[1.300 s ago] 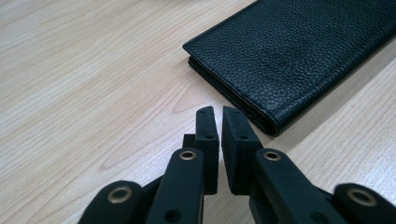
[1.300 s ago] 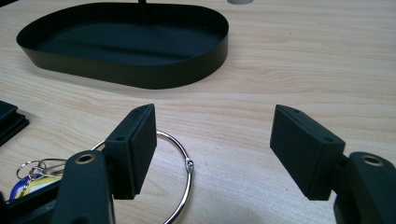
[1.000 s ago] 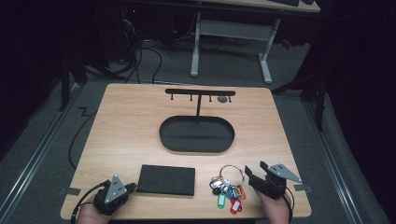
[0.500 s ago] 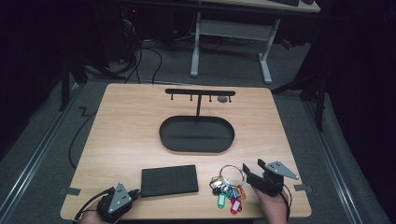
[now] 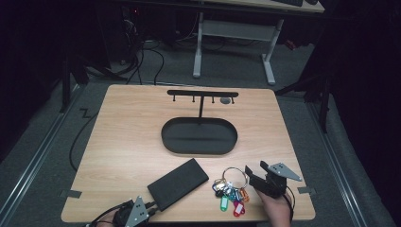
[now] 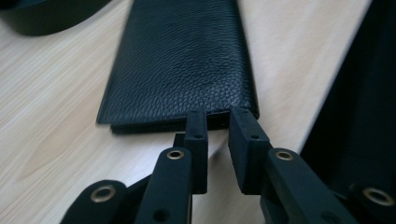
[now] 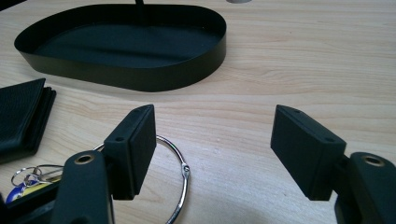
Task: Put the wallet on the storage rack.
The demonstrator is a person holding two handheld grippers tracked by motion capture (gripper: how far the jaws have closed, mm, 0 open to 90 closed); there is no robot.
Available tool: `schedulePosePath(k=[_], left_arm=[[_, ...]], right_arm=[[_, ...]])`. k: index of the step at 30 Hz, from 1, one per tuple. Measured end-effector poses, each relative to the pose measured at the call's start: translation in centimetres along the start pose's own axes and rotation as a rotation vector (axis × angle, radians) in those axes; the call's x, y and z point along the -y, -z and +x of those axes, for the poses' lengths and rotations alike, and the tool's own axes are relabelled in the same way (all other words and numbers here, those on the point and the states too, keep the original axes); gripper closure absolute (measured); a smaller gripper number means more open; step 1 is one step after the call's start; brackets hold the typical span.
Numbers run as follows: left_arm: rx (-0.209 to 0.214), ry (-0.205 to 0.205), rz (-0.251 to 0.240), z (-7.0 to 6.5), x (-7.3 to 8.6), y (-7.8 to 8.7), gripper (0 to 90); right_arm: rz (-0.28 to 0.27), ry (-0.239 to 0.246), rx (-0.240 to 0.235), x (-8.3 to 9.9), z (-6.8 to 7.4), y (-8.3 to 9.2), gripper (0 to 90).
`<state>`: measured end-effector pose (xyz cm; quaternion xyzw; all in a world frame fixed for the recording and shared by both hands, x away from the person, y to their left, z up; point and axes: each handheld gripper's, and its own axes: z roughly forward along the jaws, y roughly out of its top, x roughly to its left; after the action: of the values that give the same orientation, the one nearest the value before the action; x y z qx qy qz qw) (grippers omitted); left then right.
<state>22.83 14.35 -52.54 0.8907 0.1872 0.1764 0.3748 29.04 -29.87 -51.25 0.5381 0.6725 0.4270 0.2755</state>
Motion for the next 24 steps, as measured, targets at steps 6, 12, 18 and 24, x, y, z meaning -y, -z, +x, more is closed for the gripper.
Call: schedulePosePath(k=[6, 12, 18, 24], left_arm=[[0.001, -0.007, -0.019, 0.0, -0.5, 0.5, 69.5], [-0.013, 0.046, -0.111, 1.3, -1.9, 0.9, 49.0], [0.039, 0.048, -0.160, 2.1, -5.1, -1.1, 43.8], [0.085, 0.083, -0.176, 1.6, -6.5, -3.7, 40.4]], right_arm=[[-0.003, -0.010, 0.013, 0.3, -0.4, 0.7, 31.6], [-0.006, -0.025, 0.038, 0.8, -1.1, 1.6, 31.6], [-0.014, -0.039, 0.054, 1.3, -1.6, 2.7, 31.6], [-0.024, -0.061, 0.060, 1.8, -2.2, 3.5, 31.7]])
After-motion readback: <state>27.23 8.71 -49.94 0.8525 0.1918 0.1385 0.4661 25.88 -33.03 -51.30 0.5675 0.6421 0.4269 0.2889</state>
